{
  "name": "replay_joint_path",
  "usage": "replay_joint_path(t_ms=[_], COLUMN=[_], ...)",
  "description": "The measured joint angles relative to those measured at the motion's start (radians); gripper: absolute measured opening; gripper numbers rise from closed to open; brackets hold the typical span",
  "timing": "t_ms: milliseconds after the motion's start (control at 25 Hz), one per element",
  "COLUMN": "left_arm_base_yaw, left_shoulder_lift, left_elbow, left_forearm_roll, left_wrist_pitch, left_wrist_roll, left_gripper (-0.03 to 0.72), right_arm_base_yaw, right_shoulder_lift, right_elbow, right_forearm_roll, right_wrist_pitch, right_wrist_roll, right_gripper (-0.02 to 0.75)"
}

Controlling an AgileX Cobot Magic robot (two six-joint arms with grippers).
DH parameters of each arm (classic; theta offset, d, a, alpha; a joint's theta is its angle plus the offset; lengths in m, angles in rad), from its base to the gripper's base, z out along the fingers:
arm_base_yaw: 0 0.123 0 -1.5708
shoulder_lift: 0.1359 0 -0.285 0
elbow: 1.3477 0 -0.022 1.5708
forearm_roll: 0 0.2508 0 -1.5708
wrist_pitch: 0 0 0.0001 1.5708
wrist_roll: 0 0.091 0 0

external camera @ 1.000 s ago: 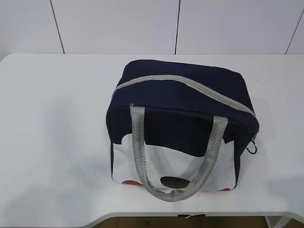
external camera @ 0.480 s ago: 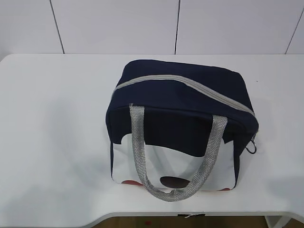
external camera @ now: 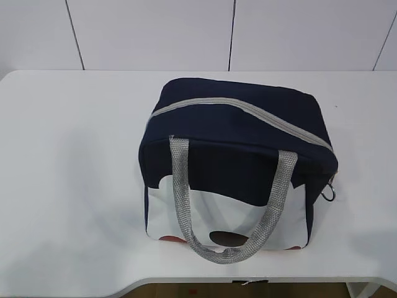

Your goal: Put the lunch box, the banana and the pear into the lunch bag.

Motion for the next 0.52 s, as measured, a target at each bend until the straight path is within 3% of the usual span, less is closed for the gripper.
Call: replay_joint_path(t_ms=[520], left_arm_base_yaw=[0.0], left_shoulder_lift=[0.0], left_elbow=[0.0], left_forearm_roll=[0.0], left_wrist_pitch=[0.0], left_wrist_roll=[0.0], left_gripper=[0.237], right_arm_base_yaw=[-0.001], right_shoulder_lift=[0.0], right_elbow=[0.0], right_forearm_roll=[0.0], right_wrist_pitch=[0.0], right_wrist_roll=[0.0], right_gripper=[0.326])
